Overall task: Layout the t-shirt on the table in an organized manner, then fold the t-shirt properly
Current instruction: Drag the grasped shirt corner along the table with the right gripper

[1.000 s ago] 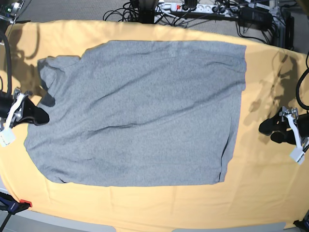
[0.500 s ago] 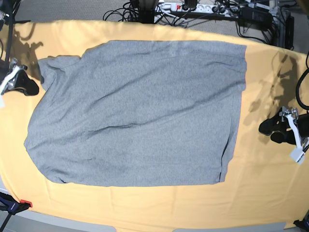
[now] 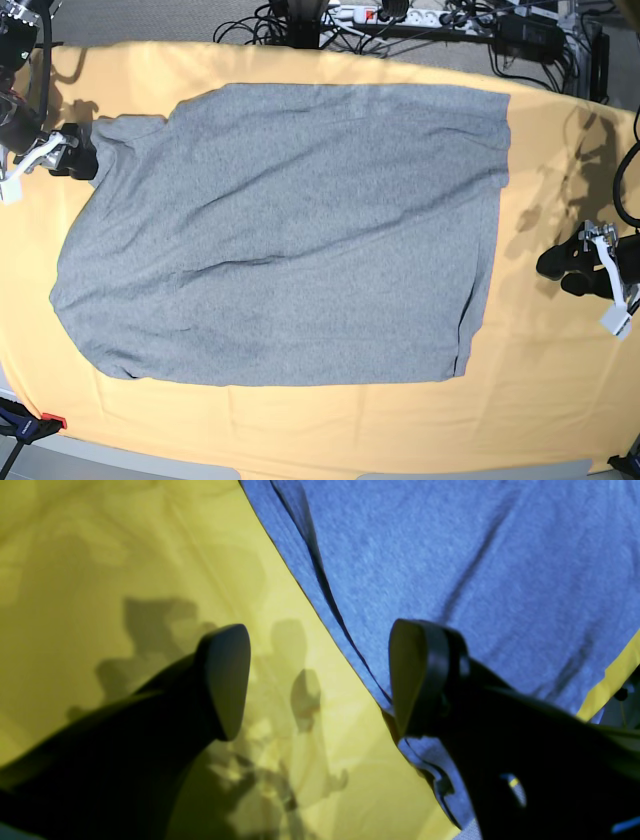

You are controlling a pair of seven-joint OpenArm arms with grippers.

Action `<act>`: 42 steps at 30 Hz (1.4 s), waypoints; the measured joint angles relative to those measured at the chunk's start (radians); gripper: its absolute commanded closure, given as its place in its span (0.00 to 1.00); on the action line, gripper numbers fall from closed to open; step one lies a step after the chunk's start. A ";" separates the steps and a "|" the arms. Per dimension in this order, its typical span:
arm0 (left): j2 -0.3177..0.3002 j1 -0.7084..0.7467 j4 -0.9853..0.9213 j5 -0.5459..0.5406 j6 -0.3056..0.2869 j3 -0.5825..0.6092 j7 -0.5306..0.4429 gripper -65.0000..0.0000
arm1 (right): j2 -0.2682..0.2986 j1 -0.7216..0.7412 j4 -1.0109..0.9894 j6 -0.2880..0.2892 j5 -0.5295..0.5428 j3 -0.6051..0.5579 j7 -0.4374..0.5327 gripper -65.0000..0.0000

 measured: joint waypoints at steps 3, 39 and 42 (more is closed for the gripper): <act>0.000 0.000 0.000 0.000 0.000 0.000 0.000 0.32 | -0.005 0.003 -0.033 0.002 0.000 0.000 0.003 0.44; 0.000 0.000 0.000 0.000 0.000 0.000 0.001 0.32 | -0.058 -0.019 0.056 0.080 -0.054 0.004 0.025 1.00; 0.000 0.000 0.000 0.000 0.000 0.000 0.001 0.32 | -0.058 -0.058 0.158 0.006 -0.198 0.004 0.102 1.00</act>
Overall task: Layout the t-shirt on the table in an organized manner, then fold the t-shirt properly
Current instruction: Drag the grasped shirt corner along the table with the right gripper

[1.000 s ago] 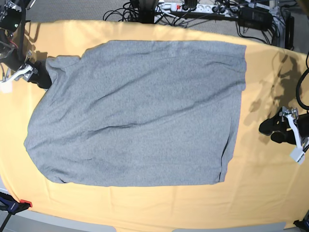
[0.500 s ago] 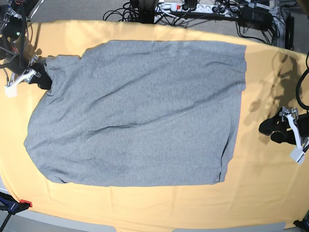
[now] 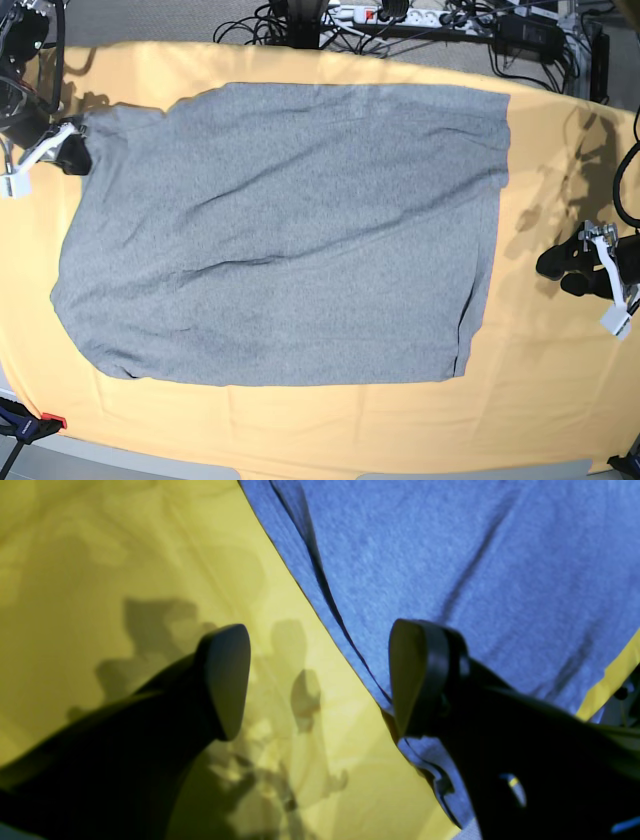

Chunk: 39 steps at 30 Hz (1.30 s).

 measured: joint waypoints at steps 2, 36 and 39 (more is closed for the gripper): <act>0.000 0.000 0.000 0.000 0.000 0.000 0.000 0.32 | 0.000 -0.014 0.044 -0.054 -0.085 0.000 0.015 1.00; 0.000 0.000 0.000 0.000 0.000 0.000 0.003 0.32 | -0.150 -0.018 0.478 -0.178 -0.420 0.001 0.011 1.00; 0.000 0.000 0.000 0.000 0.000 0.000 0.003 0.32 | -0.150 -0.018 0.479 -0.147 -0.392 0.001 0.013 1.00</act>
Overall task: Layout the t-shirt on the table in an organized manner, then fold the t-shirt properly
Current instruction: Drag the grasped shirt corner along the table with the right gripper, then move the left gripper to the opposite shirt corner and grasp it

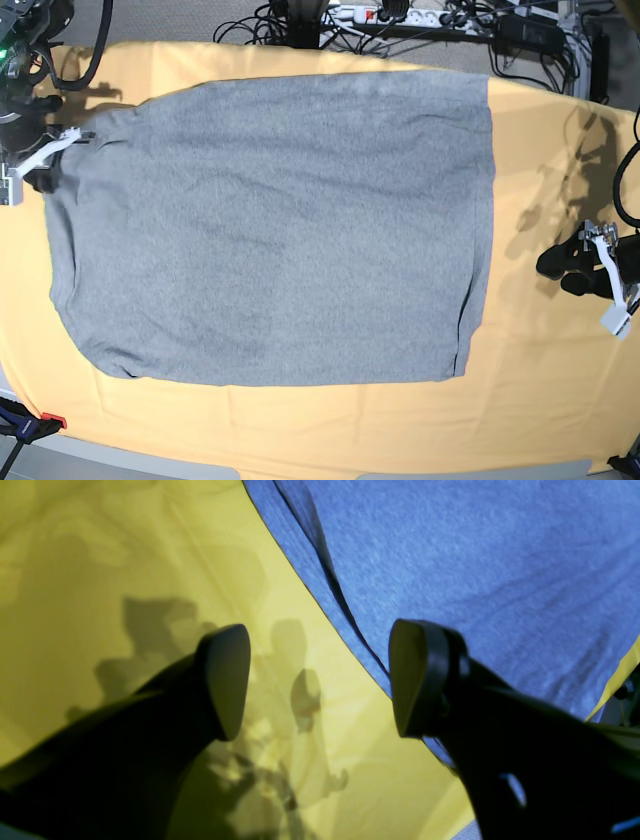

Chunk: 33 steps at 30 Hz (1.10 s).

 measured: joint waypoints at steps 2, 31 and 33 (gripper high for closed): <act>0.000 0.000 0.000 0.000 0.000 0.000 0.000 0.32 | 0.000 0.000 0.000 -0.089 -0.091 0.000 -0.005 1.00; 0.032 0.124 0.003 -0.191 0.035 -0.001 0.226 0.32 | -0.025 -0.068 0.000 -0.246 -0.275 0.000 0.042 0.48; 0.042 0.148 0.003 -0.189 0.074 -0.001 0.226 0.32 | -0.025 -0.069 0.000 -0.246 -0.274 0.000 0.042 0.48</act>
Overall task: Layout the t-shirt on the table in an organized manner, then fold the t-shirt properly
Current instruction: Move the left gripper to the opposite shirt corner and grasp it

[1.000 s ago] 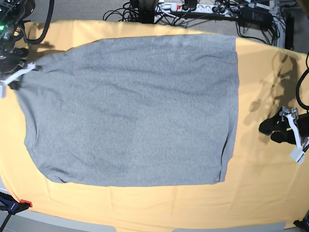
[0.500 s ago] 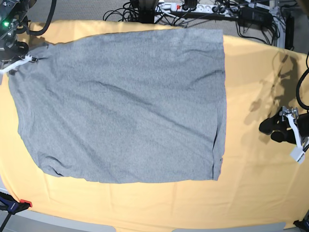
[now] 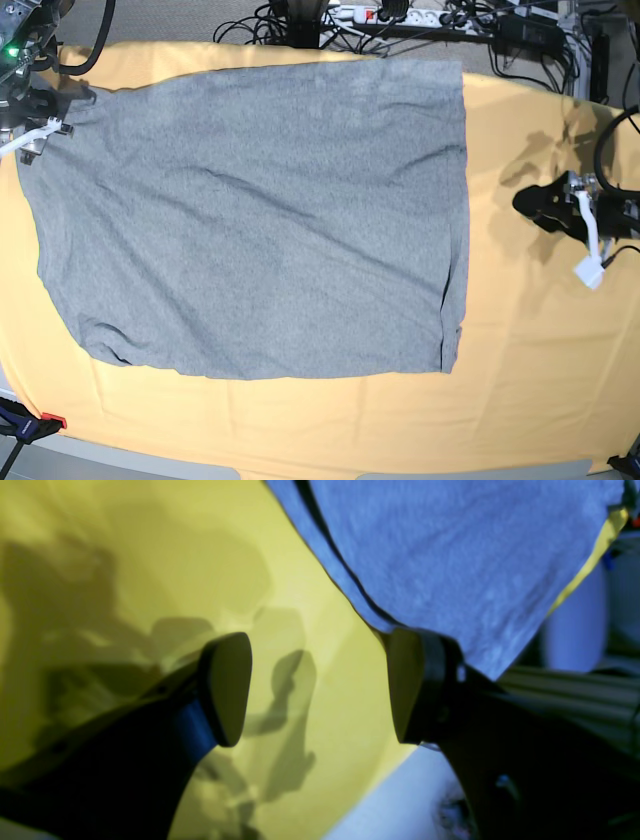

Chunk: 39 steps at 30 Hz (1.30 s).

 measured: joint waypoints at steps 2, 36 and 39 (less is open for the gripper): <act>0.010 0.019 0.000 0.003 0.001 0.000 -0.003 0.32 | 0.000 0.000 0.000 0.000 0.000 0.000 0.000 0.48; 0.245 0.222 0.142 0.001 -0.083 -0.006 -0.013 0.71 | 0.033 0.000 0.000 0.000 0.000 0.000 0.003 0.48; 0.241 0.221 0.141 0.056 -0.094 -0.006 0.000 1.00 | 0.033 0.000 0.000 0.000 0.000 0.000 0.003 0.48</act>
